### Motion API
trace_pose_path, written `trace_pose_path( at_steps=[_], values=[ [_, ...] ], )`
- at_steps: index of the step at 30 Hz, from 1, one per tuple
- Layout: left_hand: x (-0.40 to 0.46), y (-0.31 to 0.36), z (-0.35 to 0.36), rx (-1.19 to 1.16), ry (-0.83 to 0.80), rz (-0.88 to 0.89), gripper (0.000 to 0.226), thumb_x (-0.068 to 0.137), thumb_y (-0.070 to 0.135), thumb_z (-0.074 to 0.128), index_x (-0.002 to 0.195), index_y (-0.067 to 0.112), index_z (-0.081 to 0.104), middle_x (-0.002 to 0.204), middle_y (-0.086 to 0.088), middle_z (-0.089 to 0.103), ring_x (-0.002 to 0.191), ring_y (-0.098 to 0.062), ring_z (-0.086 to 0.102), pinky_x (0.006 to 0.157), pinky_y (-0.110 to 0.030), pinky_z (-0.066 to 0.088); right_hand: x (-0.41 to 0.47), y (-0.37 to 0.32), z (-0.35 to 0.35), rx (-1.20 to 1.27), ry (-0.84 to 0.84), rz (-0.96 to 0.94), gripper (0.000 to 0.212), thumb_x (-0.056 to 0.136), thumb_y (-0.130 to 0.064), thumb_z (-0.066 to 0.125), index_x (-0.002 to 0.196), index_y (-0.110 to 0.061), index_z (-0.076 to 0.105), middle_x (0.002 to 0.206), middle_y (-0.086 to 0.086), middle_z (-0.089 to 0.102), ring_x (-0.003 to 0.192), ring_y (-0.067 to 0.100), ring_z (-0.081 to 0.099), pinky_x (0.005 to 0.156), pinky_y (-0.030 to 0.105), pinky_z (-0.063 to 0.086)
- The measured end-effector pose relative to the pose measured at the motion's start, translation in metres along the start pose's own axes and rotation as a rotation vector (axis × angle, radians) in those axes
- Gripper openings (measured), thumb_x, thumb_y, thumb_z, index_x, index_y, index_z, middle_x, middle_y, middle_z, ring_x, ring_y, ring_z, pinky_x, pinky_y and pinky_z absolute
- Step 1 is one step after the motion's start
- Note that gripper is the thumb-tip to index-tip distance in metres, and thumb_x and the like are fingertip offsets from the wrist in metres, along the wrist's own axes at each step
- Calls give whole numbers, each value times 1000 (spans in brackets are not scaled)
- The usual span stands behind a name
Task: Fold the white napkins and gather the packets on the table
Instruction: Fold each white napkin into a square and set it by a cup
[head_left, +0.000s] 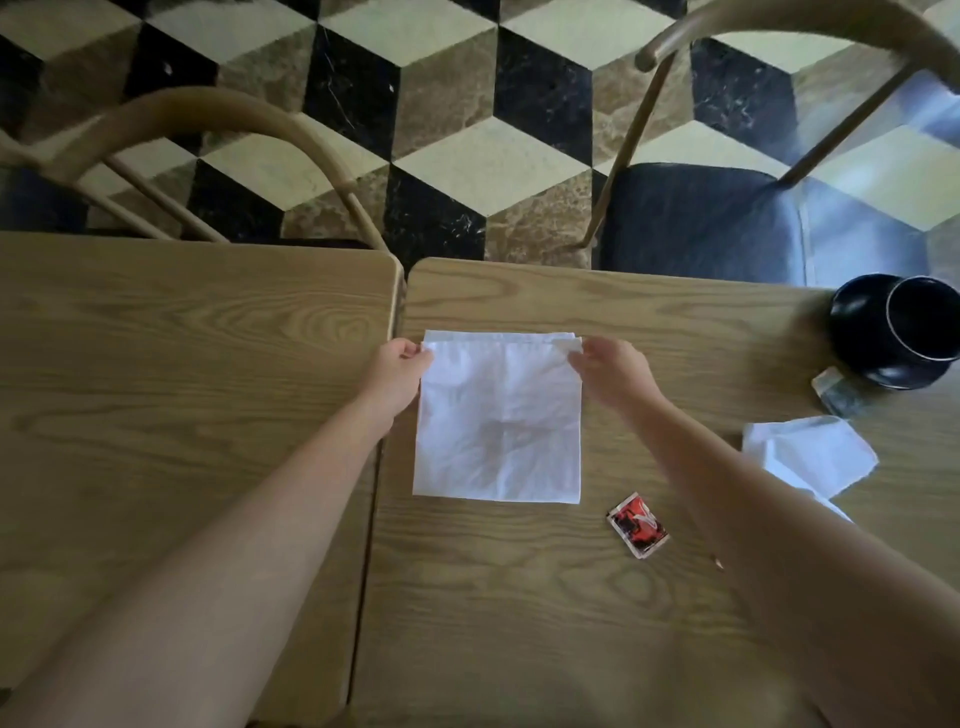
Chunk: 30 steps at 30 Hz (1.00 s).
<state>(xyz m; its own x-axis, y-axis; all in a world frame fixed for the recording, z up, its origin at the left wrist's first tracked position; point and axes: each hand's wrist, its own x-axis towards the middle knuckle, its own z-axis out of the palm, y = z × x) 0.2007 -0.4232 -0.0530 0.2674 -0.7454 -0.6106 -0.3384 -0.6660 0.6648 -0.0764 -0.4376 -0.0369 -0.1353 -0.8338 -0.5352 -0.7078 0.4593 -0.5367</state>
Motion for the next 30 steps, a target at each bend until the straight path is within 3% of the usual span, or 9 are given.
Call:
trace_pose_path(
  at_steps=[7,12,16,18,20,22,24,27,30],
  values=[
    [15,7,11,163,96,81,20,93,30,55,75,22,52,66,5,49,58,-14,43,57,-31,32,21,3,7,-86,0,-33,24,88,-23,53,74,-4,56,71,10,63,71,32,56,59,33,40],
    [20,10,13,258,137,86,23,95,33,53,79,17,57,70,3,55,62,-16,47,57,-32,34,30,8,8,-71,4,-29,28,89,-29,56,64,-17,49,65,-5,57,71,25,53,52,24,34],
    [11,12,9,257,169,61,27,97,33,47,81,13,55,69,1,54,63,-20,52,54,-33,37,26,10,6,-8,-21,-8,16,92,-35,55,86,-22,64,83,-5,68,76,16,60,54,23,37],
    [-1,13,5,264,225,24,25,97,32,44,94,9,54,76,-2,58,70,-26,57,60,-40,45,14,9,5,104,59,-4,16,90,-33,55,92,-20,64,84,-9,67,77,12,62,56,23,40],
    [-18,9,4,450,269,170,17,94,26,47,97,11,54,80,-3,59,68,-25,57,57,-39,42,-7,7,7,242,187,-8,13,88,-27,53,92,-21,64,82,-13,66,75,4,62,58,22,43],
    [-46,-3,12,607,207,461,9,90,19,54,93,12,58,85,-5,58,69,-27,55,57,-37,42,-37,6,21,339,209,-20,12,86,-23,53,92,-24,63,82,-13,66,71,1,61,58,19,44],
    [-79,-21,25,652,34,626,7,88,21,55,90,15,59,82,-2,57,70,-28,56,58,-38,46,-70,6,47,354,110,-60,13,86,-19,55,93,-27,64,80,-13,67,71,-1,61,57,12,44],
    [-112,-50,43,570,-231,550,8,85,29,50,84,22,53,73,5,52,70,-21,55,61,-36,46,-110,8,89,378,-103,-102,17,85,-12,59,91,-27,64,76,-10,67,67,-3,61,60,10,44],
    [-121,-72,52,400,-196,321,6,87,19,62,81,18,61,78,3,64,72,-14,60,64,-25,46,-125,13,112,411,-239,-37,17,84,-15,58,85,-31,63,79,-7,71,69,-1,63,60,12,45]
  ],
)
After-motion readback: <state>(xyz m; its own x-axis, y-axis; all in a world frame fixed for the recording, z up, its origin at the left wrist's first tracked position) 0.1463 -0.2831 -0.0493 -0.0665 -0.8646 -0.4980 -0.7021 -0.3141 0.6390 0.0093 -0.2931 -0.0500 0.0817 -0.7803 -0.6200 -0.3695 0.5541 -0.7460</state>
